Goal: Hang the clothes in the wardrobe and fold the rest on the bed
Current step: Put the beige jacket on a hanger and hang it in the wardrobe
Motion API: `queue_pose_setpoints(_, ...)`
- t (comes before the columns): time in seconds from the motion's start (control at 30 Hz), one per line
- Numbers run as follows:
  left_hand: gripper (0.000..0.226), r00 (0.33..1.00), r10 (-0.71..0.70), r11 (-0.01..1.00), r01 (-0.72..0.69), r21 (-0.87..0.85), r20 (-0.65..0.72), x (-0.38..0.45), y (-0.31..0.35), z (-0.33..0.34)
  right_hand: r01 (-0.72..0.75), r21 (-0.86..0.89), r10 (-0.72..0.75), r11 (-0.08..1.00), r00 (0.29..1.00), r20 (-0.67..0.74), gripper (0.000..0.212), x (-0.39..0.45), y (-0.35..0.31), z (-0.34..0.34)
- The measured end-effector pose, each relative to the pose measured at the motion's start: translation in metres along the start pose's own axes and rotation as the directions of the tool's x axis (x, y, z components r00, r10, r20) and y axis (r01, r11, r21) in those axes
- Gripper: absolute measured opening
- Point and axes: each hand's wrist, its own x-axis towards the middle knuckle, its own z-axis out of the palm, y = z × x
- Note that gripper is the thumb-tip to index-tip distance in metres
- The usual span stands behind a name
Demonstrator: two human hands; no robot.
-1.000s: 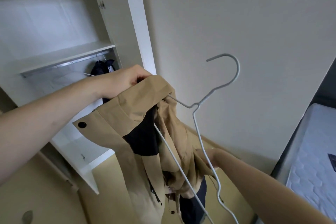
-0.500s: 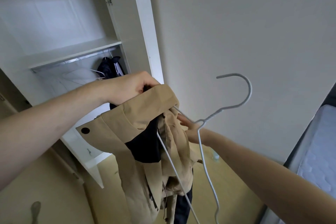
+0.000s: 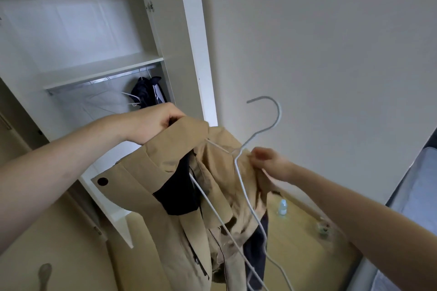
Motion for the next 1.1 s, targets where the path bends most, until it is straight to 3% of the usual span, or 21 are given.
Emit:
queue_pose_setpoints(0.1,0.025,0.997,-0.076,0.996,0.077,0.05,-0.025,0.005,-0.023,0.011,0.061,0.013,-0.056,0.998,0.972,-0.229,0.021,0.001,-0.012,-0.033)
queue_pose_setpoints(0.2,0.04,0.985,-0.108,0.979,0.129,0.157,-0.138,0.015,-0.042,0.021,0.126,-0.07,-0.142,0.99,0.927,-0.347,0.019,0.0,-0.043,-0.064)
queue_pose_setpoints(0.4,0.036,0.933,-0.098,0.956,0.185,0.228,-0.348,0.039,-0.057,0.028,0.144,-0.342,-0.28,0.929,0.877,-0.39,0.018,-0.009,-0.104,-0.108)
queue_pose_setpoints(0.5,0.047,0.914,-0.067,0.936,0.197,0.292,-0.4,0.05,-0.049,0.028,0.115,-0.495,-0.343,0.861,0.85,-0.399,0.02,-0.013,-0.132,-0.128)
queue_pose_setpoints(0.63,0.043,0.889,0.024,0.927,0.151,0.342,-0.458,0.063,-0.036,0.023,0.071,-0.612,-0.391,0.787,0.826,-0.407,0.022,-0.015,-0.169,-0.153)
queue_pose_setpoints(0.73,0.047,0.833,0.075,0.919,0.156,0.362,-0.548,0.069,-0.031,0.014,0.061,-0.621,-0.389,0.781,0.826,-0.409,0.026,-0.024,-0.19,-0.16)
queue_pose_setpoints(0.87,0.048,0.724,0.076,0.886,0.267,0.38,-0.686,0.076,-0.022,0.006,0.069,-0.57,-0.348,0.819,0.848,-0.398,0.028,-0.038,-0.215,-0.144)
queue_pose_setpoints(0.97,0.035,0.638,0.011,0.919,0.296,0.259,-0.77,0.082,-0.01,-0.001,0.096,-0.519,-0.355,0.849,0.831,-0.428,0.031,-0.051,-0.232,-0.114)
queue_pose_setpoints(1.1,0.027,0.578,-0.03,0.953,0.263,0.151,-0.815,0.086,-0.003,-0.005,0.15,-0.396,-0.301,0.906,0.885,-0.356,0.025,-0.06,-0.229,-0.066)
